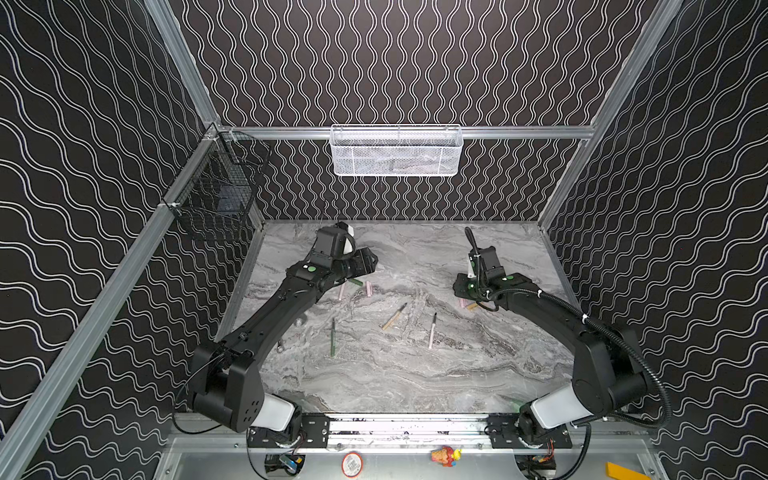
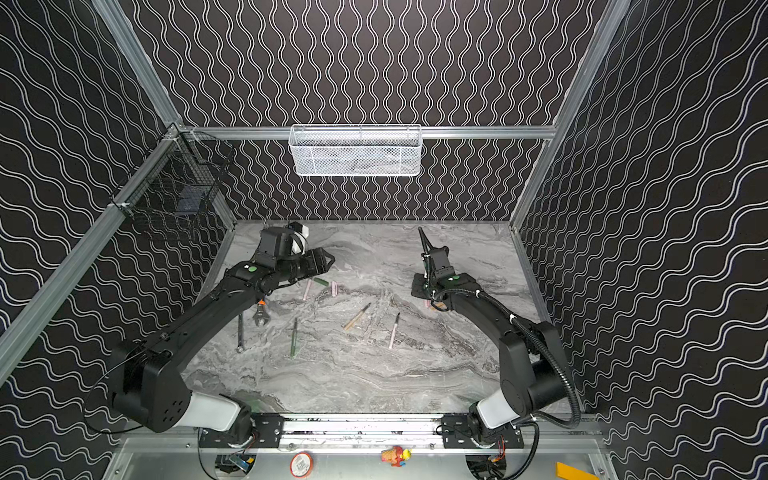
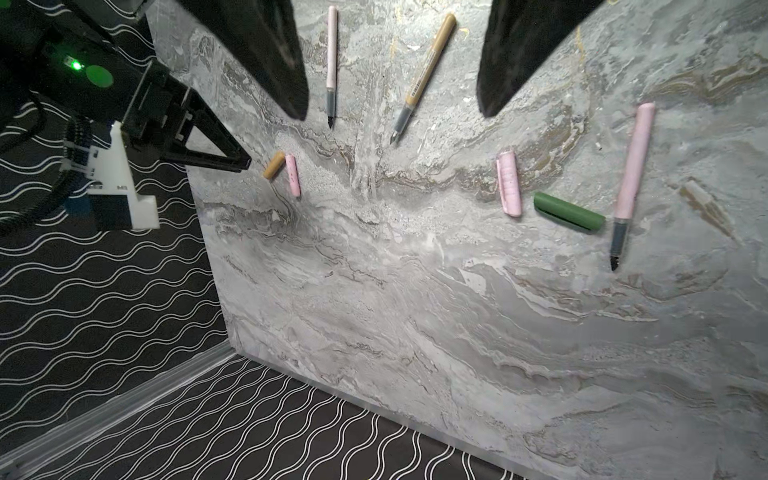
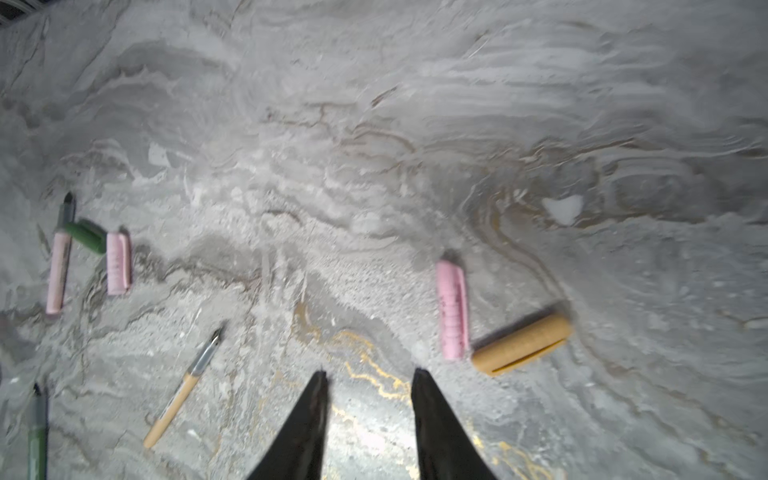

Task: Insert the pens into the pen caps
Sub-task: 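Lower the right gripper over the pink pen with grey grip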

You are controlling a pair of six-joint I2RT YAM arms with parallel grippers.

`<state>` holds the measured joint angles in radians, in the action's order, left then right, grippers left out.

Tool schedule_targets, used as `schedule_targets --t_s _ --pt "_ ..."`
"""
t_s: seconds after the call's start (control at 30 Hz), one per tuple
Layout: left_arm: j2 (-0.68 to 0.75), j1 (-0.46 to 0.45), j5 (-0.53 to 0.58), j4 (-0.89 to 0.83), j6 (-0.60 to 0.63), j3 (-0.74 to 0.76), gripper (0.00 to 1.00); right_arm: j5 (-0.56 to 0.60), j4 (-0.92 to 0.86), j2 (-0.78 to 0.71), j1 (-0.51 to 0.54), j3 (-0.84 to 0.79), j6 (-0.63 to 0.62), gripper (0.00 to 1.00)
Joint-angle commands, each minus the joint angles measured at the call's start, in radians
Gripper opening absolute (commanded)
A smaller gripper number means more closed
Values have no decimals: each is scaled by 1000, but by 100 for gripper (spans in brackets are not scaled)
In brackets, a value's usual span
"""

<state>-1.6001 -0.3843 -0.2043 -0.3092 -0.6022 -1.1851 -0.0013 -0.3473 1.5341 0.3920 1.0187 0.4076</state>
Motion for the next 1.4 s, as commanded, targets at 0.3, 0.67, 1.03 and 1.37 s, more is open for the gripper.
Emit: schedule_targets --t_s 0.3,0.67,1.03,1.37 --pt "5 -25 -68 43 -20 1 68 1 -38 56 38 -31 39 33" --pt "32 -30 -64 47 -17 2 68 -6 -66 94 90 21 60 29" --pt "56 -30 -52 42 -18 5 69 11 -125 88 178 -4 175 27" --pt "63 -29 -46 44 -16 7 69 2 -188 164 212 60 173 25"
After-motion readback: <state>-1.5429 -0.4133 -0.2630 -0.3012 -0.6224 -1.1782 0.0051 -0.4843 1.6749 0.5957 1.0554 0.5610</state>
